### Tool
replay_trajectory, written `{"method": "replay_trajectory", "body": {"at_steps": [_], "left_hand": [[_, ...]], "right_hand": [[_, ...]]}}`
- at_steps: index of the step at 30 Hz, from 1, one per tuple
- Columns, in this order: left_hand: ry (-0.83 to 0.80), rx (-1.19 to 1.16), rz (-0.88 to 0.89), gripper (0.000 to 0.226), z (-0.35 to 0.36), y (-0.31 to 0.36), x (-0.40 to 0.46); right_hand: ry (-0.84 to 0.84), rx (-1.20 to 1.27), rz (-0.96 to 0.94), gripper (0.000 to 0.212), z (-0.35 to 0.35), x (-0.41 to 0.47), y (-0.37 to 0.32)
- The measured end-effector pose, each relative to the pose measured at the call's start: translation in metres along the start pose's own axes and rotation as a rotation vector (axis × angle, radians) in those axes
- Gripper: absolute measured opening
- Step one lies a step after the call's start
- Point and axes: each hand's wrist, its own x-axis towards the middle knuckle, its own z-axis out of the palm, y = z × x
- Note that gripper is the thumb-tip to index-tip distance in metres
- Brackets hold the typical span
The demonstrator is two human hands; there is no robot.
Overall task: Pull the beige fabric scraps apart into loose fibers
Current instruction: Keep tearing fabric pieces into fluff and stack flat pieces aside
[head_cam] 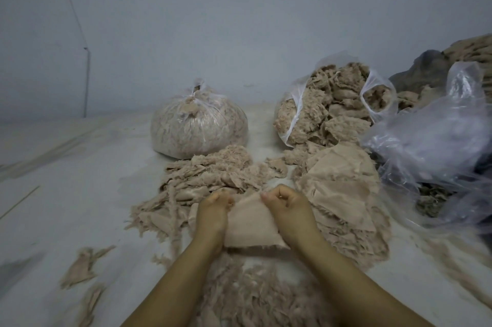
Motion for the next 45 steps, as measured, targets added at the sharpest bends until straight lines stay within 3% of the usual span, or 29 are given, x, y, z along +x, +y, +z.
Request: {"method": "replay_trajectory", "body": {"at_steps": [2,5,9,11,13,15,17,20,21,23,25,27,29,32,35,41,45], "left_hand": [[0.091,0.109,0.018,0.027,-0.012,-0.004,0.009],[0.122,0.509,0.189,0.034,-0.031,-0.008,0.013],[0.110,0.874,0.328,0.020,-0.048,-0.005,0.011],[0.018,0.945,0.305,0.017,-0.050,-0.008,0.013],[-0.019,0.851,0.271,0.022,-0.052,-0.012,0.011],[0.022,0.780,0.307,0.022,-0.050,-0.014,0.015],[0.056,0.865,0.299,0.009,-0.051,-0.011,0.019],[-0.052,1.010,0.143,0.048,-0.056,-0.012,0.020],[-0.079,0.984,0.132,0.050,-0.057,-0.012,0.019],[-0.140,0.762,0.150,0.032,-0.056,-0.010,0.013],[-0.199,0.459,0.117,0.011,-0.055,-0.004,0.004],[-0.259,0.274,0.103,0.008,-0.052,0.004,-0.006],[-0.385,0.192,0.113,0.010,-0.045,0.012,-0.018],[-0.406,0.182,0.179,0.014,-0.033,0.019,-0.029],[-0.284,0.122,0.156,0.025,-0.034,0.021,-0.026],[-0.219,0.100,0.193,0.024,-0.034,0.020,-0.025],[-0.370,0.158,0.114,0.019,-0.028,0.021,-0.028]], "right_hand": [[0.060,-0.024,-0.016,0.033,-0.015,0.008,-0.007],[0.146,-0.147,0.009,0.038,-0.049,0.028,-0.018],[0.209,-0.704,0.064,0.018,-0.086,0.038,-0.015],[0.252,-0.864,-0.062,0.016,-0.086,0.027,-0.007],[0.229,-0.782,-0.253,0.011,-0.071,0.012,-0.006],[0.048,-0.633,-0.305,0.006,-0.049,0.000,-0.007],[-0.136,-0.575,-0.263,0.009,-0.027,-0.010,-0.001],[-0.291,-0.571,-0.182,0.013,-0.006,-0.022,0.012],[-0.327,-0.575,-0.153,0.015,-0.002,-0.025,0.017],[-0.368,-0.565,-0.111,0.019,0.003,-0.029,0.025],[-0.340,-0.462,-0.051,0.019,0.006,-0.029,0.027],[-0.298,-0.215,0.106,0.025,0.011,-0.027,0.024],[-0.287,0.064,0.273,0.038,0.015,-0.024,0.019],[-0.293,0.477,0.436,0.026,0.018,-0.021,0.012],[-0.223,0.545,0.437,0.018,0.019,-0.021,0.010],[-0.002,0.596,0.400,0.023,0.018,-0.023,0.006],[-0.073,0.547,0.259,0.020,0.019,-0.025,0.002]]}}
